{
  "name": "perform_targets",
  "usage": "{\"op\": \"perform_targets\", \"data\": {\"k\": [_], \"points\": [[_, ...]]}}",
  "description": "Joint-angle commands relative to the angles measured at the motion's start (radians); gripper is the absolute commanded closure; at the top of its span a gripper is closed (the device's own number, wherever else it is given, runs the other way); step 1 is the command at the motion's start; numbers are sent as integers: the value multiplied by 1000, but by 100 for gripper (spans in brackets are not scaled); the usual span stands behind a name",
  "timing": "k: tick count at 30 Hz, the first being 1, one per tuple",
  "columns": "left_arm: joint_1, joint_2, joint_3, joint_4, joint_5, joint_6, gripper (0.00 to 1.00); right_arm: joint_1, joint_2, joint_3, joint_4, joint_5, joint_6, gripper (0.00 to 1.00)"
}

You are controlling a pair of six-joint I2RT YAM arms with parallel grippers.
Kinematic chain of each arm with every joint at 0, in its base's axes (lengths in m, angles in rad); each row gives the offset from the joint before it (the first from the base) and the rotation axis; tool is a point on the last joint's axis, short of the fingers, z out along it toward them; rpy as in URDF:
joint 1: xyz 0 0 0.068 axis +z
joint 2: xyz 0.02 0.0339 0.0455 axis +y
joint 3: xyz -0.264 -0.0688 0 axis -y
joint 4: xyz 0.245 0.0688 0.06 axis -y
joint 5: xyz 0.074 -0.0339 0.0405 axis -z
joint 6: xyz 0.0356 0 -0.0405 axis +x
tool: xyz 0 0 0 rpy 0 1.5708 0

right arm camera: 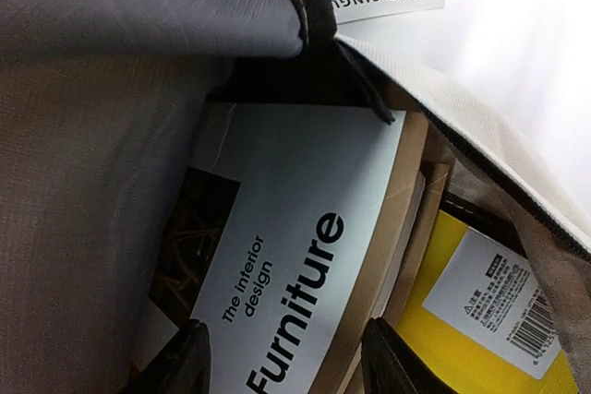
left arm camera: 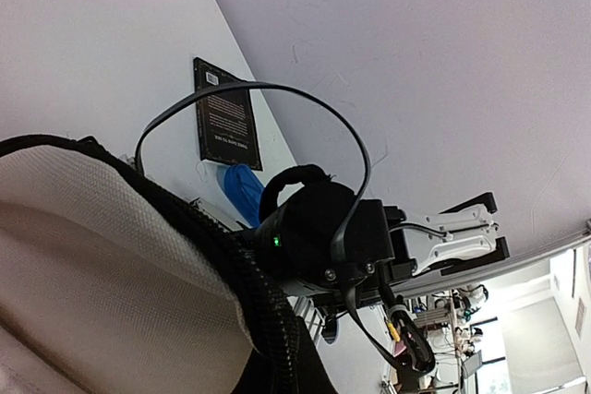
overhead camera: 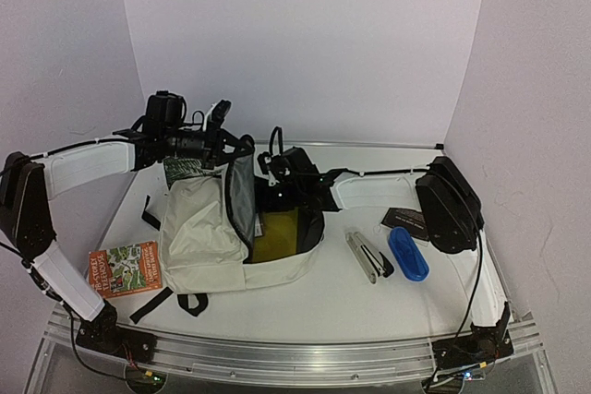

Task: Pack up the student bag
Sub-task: Place the book in the student bag, then move the student bag to the center of the board.

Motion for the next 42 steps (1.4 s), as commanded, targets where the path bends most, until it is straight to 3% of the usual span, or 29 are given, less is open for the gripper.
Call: {"op": "perform_targets", "data": {"k": [1,12,20,24,31,34,42], "points": [[8,-108,-20,-66,-124,54,100,6,-63,-8,57,42,-48,40],[118,-259,-193,-395,-472,46,100,2,-423,-320,31,162,-67,9],[162,-259,-305,-478,-605,7,96,-6,-508,-354,-111,321,-61,3],[176,-215,-314,-497,-629,3,93,-7,-471,-325,-225,401,-38,10],[198,-234,-314,-481,-627,-3,76,-6,-429,-357,-283,426,-28,16],[222,-246,-292,-494,-608,16,65,-6,-389,-354,-284,411,-27,21],[317,-271,-221,-478,-560,56,31,-7,-330,-319,-295,461,1,70]]}}
